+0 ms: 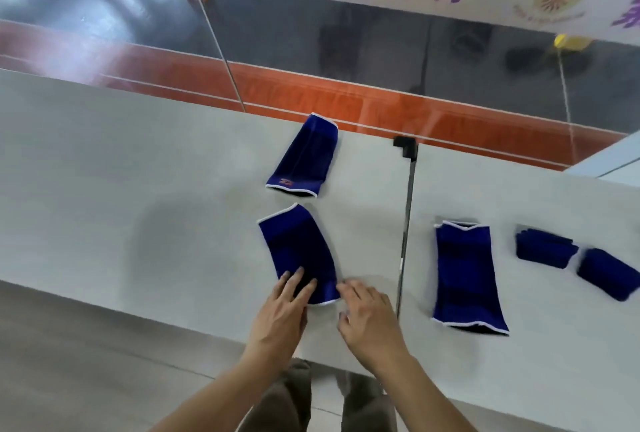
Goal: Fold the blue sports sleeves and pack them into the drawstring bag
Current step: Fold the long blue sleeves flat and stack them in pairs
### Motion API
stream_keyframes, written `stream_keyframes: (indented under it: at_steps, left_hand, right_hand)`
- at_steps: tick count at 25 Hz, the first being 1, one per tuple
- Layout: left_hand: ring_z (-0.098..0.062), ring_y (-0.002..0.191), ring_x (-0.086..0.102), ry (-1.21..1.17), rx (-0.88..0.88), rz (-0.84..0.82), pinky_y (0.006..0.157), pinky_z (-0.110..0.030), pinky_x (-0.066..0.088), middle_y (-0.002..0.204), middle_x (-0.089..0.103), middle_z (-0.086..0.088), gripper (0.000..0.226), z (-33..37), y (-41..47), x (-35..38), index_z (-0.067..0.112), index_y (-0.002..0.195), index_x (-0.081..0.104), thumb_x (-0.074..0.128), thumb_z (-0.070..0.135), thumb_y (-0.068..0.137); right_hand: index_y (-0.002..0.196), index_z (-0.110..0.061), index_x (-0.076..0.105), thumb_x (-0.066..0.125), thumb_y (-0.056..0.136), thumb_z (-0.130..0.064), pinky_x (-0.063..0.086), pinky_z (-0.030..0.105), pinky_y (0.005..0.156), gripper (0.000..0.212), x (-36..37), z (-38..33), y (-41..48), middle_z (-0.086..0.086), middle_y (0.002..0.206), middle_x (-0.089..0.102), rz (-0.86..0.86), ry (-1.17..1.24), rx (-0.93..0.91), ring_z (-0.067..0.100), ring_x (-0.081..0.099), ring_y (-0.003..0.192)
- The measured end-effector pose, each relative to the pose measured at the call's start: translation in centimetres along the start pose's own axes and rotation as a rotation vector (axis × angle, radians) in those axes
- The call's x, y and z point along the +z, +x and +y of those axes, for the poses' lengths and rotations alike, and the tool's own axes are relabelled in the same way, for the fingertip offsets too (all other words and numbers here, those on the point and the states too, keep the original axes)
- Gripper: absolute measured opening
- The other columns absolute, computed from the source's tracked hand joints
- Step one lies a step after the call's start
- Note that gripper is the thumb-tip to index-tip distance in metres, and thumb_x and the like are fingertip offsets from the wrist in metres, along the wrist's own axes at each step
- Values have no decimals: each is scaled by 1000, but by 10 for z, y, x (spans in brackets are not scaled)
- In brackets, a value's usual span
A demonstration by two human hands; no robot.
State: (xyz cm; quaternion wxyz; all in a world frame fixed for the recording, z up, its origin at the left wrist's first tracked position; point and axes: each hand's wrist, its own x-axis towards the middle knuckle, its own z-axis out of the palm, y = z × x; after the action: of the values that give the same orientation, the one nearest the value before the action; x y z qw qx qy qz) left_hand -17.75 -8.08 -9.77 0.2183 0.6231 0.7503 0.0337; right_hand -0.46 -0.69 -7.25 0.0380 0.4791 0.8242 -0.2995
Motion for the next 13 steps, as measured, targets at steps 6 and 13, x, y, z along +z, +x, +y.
stream_keyframes:
  at_steps: [6,13]
  left_hand:
    - [-26,122,53,-259,42,152,100,-32,48,135,53,-5,25,-9,22,-15,19,112,71,69,8,89]
    - [-13,106,54,-380,86,183,86,-9,39,115,56,5,25,4,31,-30,19,106,73,69,3,88]
  right_hand:
    - [129,-36,46,69,92,-27,52,20,91,44,11,-23,7,-17,117,60,155,732,343,4,61,106]
    - [93,-23,58,69,92,-18,50,12,63,12,-5,-28,9,-10,84,66,406,787,472,7,65,75]
